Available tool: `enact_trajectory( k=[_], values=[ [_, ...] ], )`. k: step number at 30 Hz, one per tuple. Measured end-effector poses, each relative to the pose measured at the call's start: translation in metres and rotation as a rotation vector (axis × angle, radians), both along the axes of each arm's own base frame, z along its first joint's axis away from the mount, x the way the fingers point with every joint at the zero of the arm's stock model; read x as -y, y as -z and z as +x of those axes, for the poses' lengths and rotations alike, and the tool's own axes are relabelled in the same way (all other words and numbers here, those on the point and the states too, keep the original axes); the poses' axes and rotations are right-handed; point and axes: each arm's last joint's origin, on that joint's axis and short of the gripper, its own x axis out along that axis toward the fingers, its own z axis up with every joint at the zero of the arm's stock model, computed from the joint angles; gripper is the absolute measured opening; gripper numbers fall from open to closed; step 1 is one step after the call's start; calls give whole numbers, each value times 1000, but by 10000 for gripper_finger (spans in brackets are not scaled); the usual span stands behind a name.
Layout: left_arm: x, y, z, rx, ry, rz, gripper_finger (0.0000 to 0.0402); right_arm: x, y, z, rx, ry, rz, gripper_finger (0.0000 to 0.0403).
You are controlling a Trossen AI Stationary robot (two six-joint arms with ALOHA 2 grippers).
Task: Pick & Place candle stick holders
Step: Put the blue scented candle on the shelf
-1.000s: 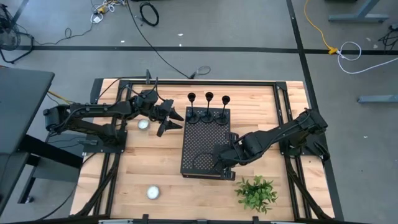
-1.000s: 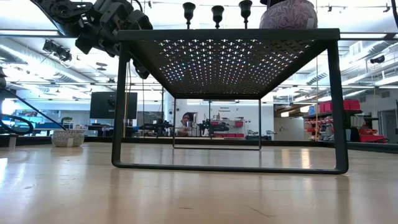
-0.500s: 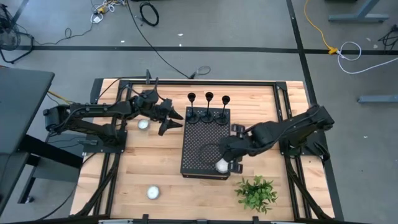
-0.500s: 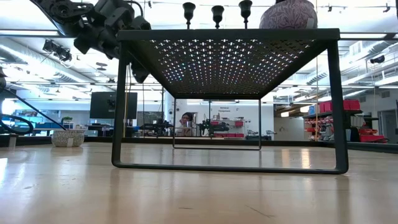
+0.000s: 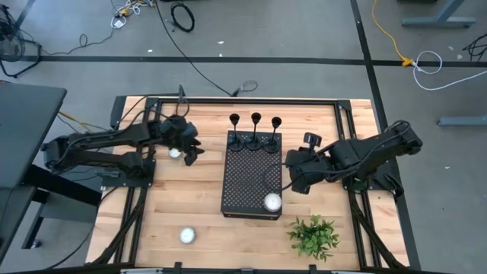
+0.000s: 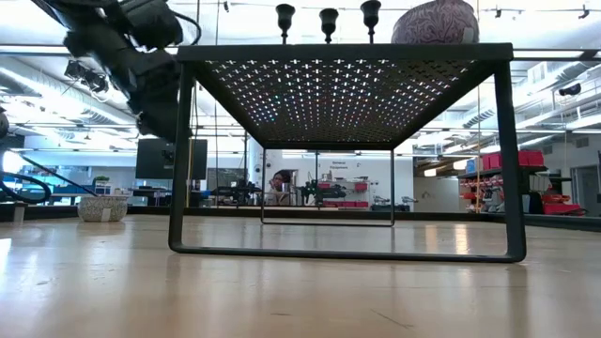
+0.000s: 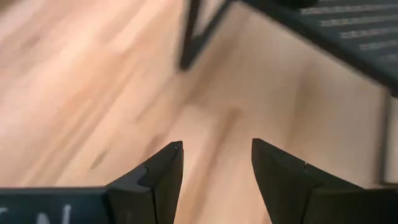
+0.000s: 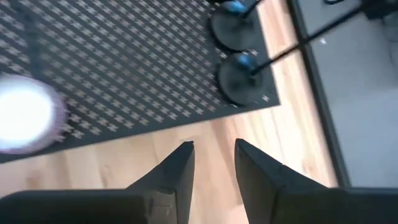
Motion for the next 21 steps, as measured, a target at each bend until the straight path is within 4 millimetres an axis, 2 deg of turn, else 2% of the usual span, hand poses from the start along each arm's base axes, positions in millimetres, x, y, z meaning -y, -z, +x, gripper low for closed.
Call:
enact_trajectory(
  k=[7,13,21],
  values=[
    [3,9,-27,-264,-200,55,193,9,20,-18,-1,72,-40,114],
    [5,11,-29,-276,-226,-25,193,12,40,-27,9,97,-27,114],
    [11,18,-45,-418,-418,-171,193,14,60,-30,17,101,-23,114]
  ],
)
